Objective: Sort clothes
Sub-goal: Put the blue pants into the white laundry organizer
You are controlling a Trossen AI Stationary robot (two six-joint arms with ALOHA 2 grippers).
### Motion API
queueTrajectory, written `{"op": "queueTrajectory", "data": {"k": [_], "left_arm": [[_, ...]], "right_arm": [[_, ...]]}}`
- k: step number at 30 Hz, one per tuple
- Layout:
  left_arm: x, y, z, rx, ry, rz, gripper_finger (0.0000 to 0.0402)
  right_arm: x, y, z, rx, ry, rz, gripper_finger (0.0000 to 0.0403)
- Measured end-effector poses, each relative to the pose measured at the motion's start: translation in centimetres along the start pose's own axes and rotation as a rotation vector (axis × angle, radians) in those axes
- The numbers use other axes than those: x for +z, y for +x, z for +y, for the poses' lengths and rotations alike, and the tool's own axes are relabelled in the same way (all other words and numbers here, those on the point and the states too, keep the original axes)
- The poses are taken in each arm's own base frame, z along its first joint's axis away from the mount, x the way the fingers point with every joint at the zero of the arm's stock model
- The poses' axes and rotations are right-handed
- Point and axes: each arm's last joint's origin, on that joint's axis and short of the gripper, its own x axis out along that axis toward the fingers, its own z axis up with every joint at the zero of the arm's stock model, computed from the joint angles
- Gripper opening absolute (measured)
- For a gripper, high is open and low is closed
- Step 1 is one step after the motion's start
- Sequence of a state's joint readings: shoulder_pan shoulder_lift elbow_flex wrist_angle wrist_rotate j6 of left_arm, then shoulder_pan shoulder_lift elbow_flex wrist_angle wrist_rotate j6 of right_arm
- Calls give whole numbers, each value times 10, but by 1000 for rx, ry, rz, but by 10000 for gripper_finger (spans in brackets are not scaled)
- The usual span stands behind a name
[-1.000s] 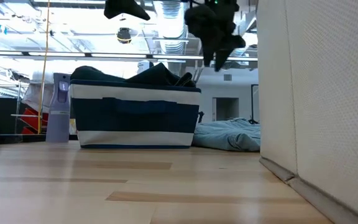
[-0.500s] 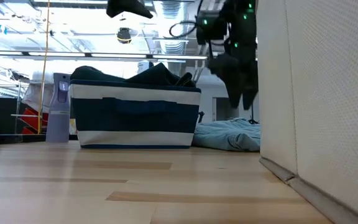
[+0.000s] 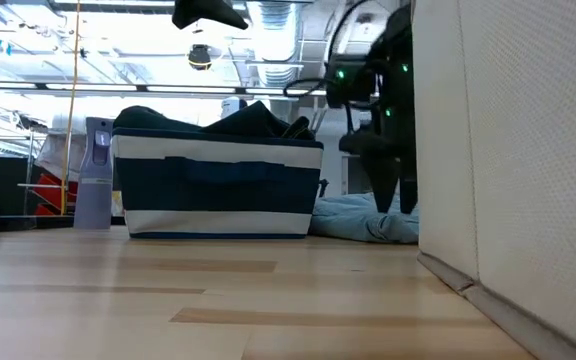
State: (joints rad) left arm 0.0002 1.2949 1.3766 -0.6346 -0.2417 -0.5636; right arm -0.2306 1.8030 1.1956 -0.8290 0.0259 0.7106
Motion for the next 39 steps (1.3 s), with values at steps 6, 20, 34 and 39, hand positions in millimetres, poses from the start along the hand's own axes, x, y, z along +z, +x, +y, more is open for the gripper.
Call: {"op": "queueTrajectory", "data": {"k": [6, 20, 34, 39], "left_arm": [[0, 0, 0, 2, -1, 2, 271], [0, 0, 0, 9, -28, -3, 271], [0, 0, 1, 14, -69, -6, 271], [0, 0, 0, 13, -73, -6, 271]], "right_arm": [[-4, 15, -4, 38, 27, -24, 250], [-7, 28, -10, 96, 43, -13, 143], [-14, 14, 12, 162, -48, -13, 2], [-15, -22, 16, 227, -67, -60, 1]]}}
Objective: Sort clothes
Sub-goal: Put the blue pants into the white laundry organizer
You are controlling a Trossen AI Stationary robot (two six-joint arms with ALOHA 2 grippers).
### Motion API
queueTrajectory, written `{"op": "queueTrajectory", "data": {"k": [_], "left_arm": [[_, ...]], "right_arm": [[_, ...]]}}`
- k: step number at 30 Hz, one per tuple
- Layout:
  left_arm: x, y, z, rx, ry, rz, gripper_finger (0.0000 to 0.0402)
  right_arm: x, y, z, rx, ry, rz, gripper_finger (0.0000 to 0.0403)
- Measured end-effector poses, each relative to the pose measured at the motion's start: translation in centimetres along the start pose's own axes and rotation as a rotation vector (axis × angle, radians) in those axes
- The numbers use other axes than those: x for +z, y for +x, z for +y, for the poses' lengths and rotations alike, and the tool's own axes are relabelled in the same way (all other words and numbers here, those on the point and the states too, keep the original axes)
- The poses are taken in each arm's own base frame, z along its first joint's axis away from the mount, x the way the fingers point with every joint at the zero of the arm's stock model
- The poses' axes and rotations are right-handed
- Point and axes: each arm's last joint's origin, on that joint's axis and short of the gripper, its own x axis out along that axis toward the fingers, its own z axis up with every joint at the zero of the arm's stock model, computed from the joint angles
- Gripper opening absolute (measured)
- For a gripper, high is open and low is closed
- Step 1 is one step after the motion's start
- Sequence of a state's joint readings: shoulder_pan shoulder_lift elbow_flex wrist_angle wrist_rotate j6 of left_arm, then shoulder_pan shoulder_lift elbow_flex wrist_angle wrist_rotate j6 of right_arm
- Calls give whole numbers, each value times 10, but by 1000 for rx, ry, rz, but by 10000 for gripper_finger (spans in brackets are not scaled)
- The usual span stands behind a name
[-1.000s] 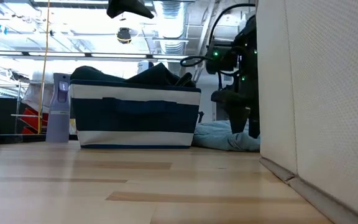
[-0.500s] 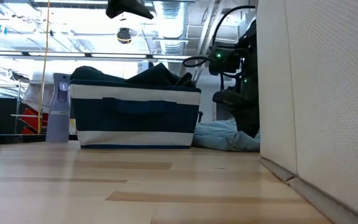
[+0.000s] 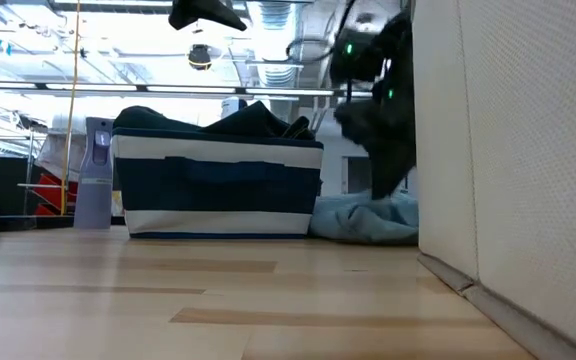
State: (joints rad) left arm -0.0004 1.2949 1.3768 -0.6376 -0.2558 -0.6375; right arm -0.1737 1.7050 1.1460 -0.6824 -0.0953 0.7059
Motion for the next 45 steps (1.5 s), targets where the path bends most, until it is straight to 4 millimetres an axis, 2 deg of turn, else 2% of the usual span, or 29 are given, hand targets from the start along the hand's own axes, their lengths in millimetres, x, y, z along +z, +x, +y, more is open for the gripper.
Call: {"op": "queueTrajectory", "data": {"k": [10, 14, 20, 24, 30, 45], "left_arm": [[-1, 0, -1, -5, 81, 2, 271], [-1, 0, -1, -6, 115, 2, 271], [-1, 0, -1, -6, 179, 2, 271], [-3, 4, -4, -14, 340, 14, 271], [-8, 23, -5, 16, 548, 26, 271], [-16, 61, -13, 13, 537, 31, 271]], "right_arm": [[-5, -77, -5, 103, 1, -162, 0], [-6, -99, -12, 123, 21, -227, 0], [-4, -100, -15, 134, 11, -222, 0], [-5, -99, -15, 142, 6, -206, 0], [-8, -113, -16, 172, 3, -245, 0], [-23, -158, -21, 279, -13, -404, 0]]}}
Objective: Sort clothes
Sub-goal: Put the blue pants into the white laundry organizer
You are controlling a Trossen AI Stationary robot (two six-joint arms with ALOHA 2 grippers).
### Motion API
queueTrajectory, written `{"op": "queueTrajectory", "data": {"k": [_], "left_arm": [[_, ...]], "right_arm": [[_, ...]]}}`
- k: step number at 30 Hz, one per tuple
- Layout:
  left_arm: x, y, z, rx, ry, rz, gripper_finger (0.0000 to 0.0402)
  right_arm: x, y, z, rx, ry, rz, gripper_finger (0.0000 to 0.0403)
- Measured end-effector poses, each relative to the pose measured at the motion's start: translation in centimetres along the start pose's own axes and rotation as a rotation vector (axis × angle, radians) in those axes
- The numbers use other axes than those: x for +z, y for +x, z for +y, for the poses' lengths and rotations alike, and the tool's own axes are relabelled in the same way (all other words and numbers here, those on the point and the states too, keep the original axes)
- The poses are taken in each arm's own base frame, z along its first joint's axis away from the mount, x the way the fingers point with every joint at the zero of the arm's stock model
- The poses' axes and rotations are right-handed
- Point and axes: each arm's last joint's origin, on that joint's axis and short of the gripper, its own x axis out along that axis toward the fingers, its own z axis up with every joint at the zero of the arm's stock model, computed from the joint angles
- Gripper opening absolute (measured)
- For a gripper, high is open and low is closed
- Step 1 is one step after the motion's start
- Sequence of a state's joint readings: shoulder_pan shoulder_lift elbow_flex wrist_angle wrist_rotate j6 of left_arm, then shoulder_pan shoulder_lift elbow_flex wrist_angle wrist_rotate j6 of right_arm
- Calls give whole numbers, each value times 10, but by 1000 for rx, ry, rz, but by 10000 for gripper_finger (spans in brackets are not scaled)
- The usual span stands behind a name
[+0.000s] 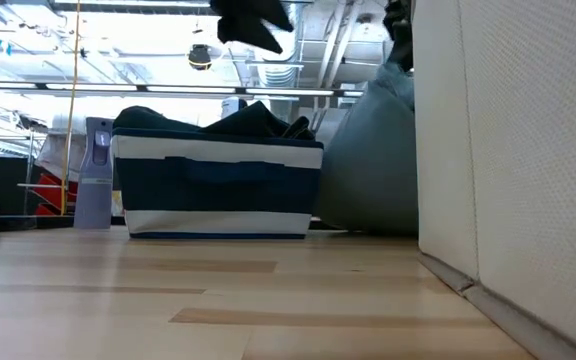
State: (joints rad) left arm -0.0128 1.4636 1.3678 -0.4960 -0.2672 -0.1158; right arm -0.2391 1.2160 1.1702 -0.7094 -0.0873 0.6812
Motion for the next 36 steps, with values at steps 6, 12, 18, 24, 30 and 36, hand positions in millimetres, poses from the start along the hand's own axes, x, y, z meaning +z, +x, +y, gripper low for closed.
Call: {"op": "queueTrajectory", "data": {"k": [6, 12, 18, 24, 30, 36], "left_arm": [[0, 4, -1, -2, -5, -10, 271], [3, 4, -1, -4, -24, -35, 271], [3, 4, 0, -3, -48, -39, 271], [9, 2, 1, -4, -92, -62, 271], [13, 0, 1, -7, -125, -78, 271], [13, 0, 2, -2, -165, -80, 271]], "right_arm": [[3, -25, 1, 37, -9, -110, 0], [3, -50, 3, 99, -61, -200, 0], [-1, -77, 3, 152, -116, -284, 0], [-5, -106, 6, 229, -210, -406, 0], [-14, -135, 9, 313, -317, -522, 0], [-25, -165, 9, 412, -389, -623, 0]]}}
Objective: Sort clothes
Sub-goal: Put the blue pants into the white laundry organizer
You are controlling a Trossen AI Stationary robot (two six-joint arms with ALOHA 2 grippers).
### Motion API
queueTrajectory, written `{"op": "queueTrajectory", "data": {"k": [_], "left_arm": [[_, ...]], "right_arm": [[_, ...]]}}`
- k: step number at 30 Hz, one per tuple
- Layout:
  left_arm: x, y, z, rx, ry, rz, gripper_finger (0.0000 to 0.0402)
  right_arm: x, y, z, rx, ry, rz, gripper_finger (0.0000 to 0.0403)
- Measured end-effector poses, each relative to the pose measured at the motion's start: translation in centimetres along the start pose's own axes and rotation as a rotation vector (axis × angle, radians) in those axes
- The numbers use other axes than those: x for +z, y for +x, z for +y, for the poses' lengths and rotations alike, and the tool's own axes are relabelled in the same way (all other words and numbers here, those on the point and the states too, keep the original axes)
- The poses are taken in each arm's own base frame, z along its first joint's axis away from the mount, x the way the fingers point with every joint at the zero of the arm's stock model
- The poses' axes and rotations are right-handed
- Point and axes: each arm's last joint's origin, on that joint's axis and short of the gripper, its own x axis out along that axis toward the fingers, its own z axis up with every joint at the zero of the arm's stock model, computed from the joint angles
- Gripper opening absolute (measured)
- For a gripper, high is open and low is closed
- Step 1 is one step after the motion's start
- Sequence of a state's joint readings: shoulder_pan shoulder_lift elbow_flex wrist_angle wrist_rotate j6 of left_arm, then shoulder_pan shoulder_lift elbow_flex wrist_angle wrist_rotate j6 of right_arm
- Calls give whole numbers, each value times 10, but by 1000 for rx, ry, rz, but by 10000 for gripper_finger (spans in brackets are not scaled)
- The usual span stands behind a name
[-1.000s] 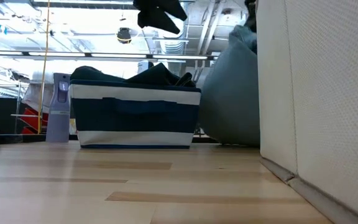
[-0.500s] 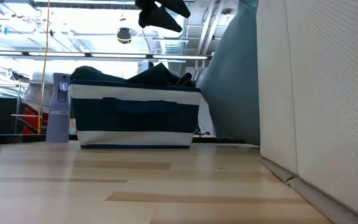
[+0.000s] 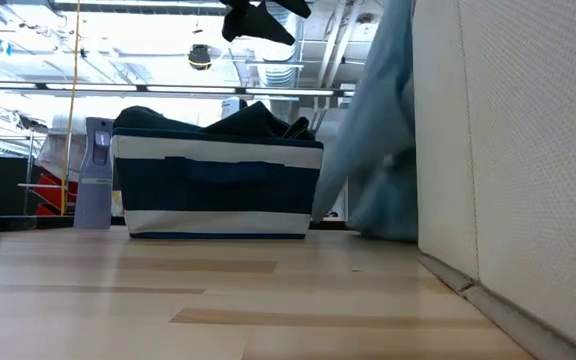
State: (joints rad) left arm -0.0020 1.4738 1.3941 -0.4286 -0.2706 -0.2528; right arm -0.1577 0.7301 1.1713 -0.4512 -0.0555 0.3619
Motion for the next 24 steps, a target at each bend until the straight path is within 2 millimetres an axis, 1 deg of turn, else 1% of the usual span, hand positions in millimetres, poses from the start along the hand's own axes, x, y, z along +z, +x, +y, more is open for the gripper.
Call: {"op": "queueTrajectory", "data": {"k": [6, 9, 11, 14, 20, 24], "left_arm": [[1, 1, 4, 15, -48, -4, 271], [1, 1, 4, 18, -78, -7, 271], [2, 1, 4, 17, -84, -9, 271], [3, 1, 4, 12, -88, -23, 271], [5, 1, 4, 10, -88, -42, 271], [5, 1, 4, 9, -89, -44, 271]], "right_arm": [[18, -29, 14, 133, -85, -212, 0], [25, -42, 21, 228, -113, -292, 0], [27, -49, 25, 312, -118, -313, 0], [26, -55, 30, 426, -123, -297, 0], [21, -58, 39, 669, -92, -200, 0], [17, -52, 47, 812, -3, -97, 0]]}}
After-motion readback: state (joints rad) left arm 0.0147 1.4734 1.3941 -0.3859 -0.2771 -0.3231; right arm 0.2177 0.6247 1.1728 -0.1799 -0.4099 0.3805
